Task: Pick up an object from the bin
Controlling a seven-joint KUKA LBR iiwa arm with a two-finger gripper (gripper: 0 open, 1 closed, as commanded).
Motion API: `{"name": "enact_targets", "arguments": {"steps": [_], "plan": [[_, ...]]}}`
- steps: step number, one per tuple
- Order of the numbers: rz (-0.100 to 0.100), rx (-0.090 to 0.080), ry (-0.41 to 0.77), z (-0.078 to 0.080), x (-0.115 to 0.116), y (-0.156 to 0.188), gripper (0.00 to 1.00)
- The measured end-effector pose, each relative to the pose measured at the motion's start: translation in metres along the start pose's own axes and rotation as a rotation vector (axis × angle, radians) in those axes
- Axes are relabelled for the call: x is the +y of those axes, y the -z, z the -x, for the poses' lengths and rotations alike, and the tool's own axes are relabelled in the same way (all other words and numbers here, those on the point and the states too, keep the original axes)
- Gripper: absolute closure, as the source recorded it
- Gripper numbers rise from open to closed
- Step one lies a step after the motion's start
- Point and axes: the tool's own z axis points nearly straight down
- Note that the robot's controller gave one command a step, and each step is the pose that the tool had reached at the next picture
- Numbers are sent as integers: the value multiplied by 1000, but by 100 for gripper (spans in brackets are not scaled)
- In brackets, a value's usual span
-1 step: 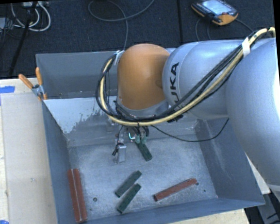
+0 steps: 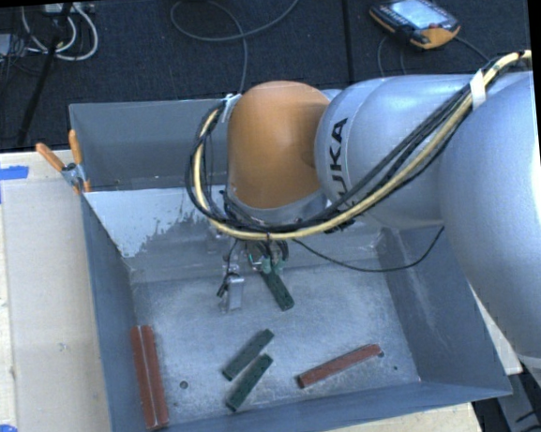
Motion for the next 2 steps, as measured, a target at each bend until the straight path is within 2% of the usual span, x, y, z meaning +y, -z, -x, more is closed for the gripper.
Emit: {"name": "enact_targets", "arguments": {"steps": [1, 2], "plan": [[1, -5, 94, -11, -13, -31, 0], [0, 1, 304, -20, -34, -59, 0]]}}
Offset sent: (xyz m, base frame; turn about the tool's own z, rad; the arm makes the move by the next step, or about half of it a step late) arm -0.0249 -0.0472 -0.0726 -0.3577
